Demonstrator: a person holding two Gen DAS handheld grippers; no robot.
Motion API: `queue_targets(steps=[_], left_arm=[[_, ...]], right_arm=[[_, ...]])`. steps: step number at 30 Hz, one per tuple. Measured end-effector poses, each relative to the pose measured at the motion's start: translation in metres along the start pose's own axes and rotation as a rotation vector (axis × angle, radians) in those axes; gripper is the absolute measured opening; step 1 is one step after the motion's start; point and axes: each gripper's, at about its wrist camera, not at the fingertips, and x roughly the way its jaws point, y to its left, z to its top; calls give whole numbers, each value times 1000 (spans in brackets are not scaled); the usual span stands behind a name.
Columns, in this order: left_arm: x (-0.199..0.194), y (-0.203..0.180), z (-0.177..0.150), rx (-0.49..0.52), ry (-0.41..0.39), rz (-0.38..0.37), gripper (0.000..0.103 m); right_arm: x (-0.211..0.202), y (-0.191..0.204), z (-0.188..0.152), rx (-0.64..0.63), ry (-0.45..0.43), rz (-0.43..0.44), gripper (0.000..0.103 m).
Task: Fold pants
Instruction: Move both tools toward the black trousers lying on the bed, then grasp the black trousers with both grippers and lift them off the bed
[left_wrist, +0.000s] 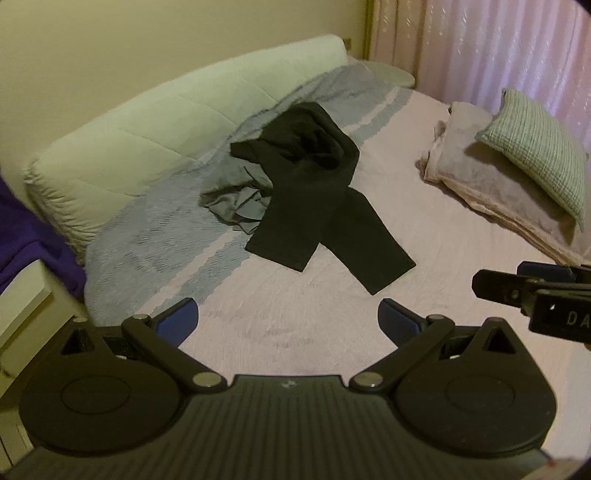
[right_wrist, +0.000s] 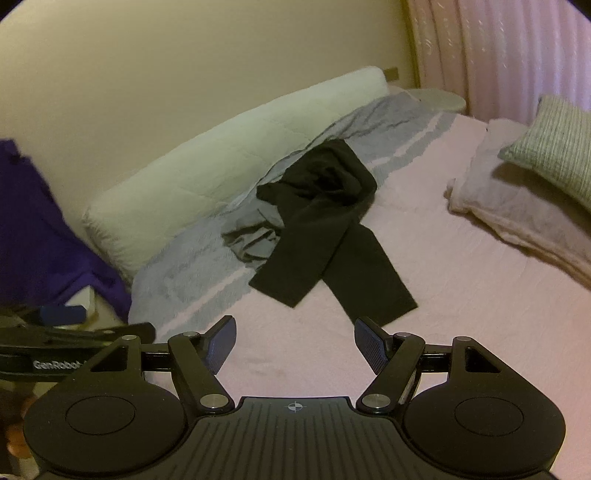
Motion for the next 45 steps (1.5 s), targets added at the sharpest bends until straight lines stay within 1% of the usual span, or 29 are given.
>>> queue_targets(steps=[3,7,13,17,22,24,30,34,37,39,41,45], left_arm=[[34,21,23,18,31,-26,102],[80,53,56,37,59,-27,102],[158,94,103,50,86,-39,102],[215,109,133,43,97,-51,101],[278,115,166,44,101,-68,99],[304,114,178,41,108,-78,99],[384,111,213,40,137,-99,99],[435,108,235,23,134,-108,98],[469,106,250,4,123,-110,98],[491,106,258,-16,115,-111,98],[513,107,265,-33,118,-95,95],[548,113,274,-71,113,-71,94]], right_arm=[[37,5,18,50,21,-8,69],[90,8,41,119,41,-17,69],[161,5,69,144,38,-74,69],[208,-8,88,165,30,-113,69],[266,-25,108,160,34,-162,69],[296,-33,119,150,40,-178,69],[378,-50,155,98,45,-202,69],[430,-55,183,2,16,-244,69],[465,-63,202,-65,-37,-286,69],[486,-73,211,-74,-63,-296,69],[507,-83,218,-79,-74,-316,69],[543,-95,226,-104,-89,-339,69]])
